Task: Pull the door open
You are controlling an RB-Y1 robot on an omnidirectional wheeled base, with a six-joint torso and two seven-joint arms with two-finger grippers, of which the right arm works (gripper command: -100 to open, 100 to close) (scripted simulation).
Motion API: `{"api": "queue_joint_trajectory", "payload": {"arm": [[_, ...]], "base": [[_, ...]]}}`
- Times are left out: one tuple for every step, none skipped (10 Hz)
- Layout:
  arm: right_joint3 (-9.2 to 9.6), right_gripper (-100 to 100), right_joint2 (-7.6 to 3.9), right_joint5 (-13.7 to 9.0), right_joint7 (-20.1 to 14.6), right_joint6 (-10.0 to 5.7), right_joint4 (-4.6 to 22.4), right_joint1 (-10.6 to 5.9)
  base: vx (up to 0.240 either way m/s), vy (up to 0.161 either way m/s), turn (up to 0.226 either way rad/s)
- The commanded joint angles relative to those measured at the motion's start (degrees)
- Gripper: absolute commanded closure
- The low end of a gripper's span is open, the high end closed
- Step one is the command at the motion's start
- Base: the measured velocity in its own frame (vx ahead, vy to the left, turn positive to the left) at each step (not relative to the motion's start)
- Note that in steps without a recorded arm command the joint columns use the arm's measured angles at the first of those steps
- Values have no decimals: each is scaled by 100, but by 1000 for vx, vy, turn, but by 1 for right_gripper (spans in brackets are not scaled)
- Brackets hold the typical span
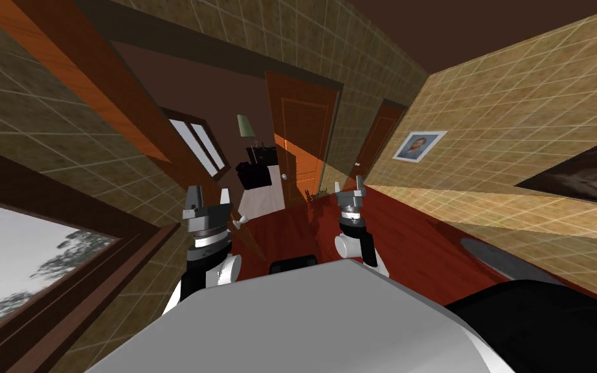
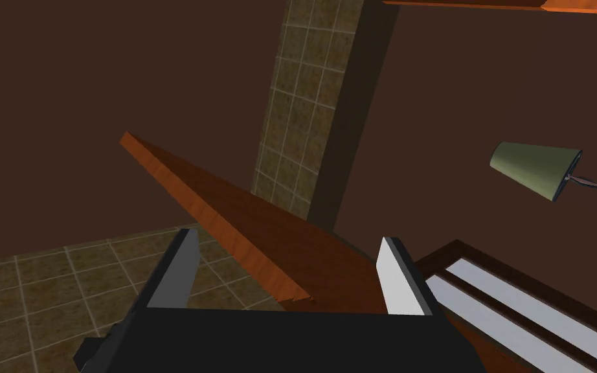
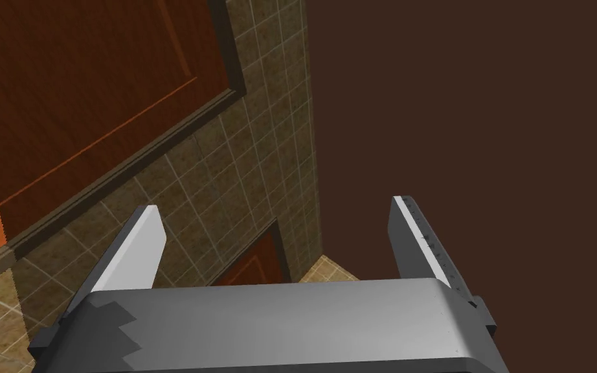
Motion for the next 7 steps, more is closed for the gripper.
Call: {"api": "queue_joint_trajectory", "payload": {"arm": [[-44, -100, -43, -156, -152, -87, 232, -44], [-70, -100, -73, -278, -266, -154, 409, -68], [-97, -100, -102, -400, -379, -221, 586, -92], [-112, -100, -115, -469, -444, -260, 687, -105], [-128, -100, -128, -540, -510, -299, 790, -119], [-143, -100, -141, -611, -576, -338, 893, -133], [-159, -100, -154, -682, -642, -377, 996, -147]], "base": [[68, 0, 281], [99, 2, 366], [106, -23, 305], [93, -20, 295], [77, -5, 210], [74, -8, 177], [73, -21, 179]]}}
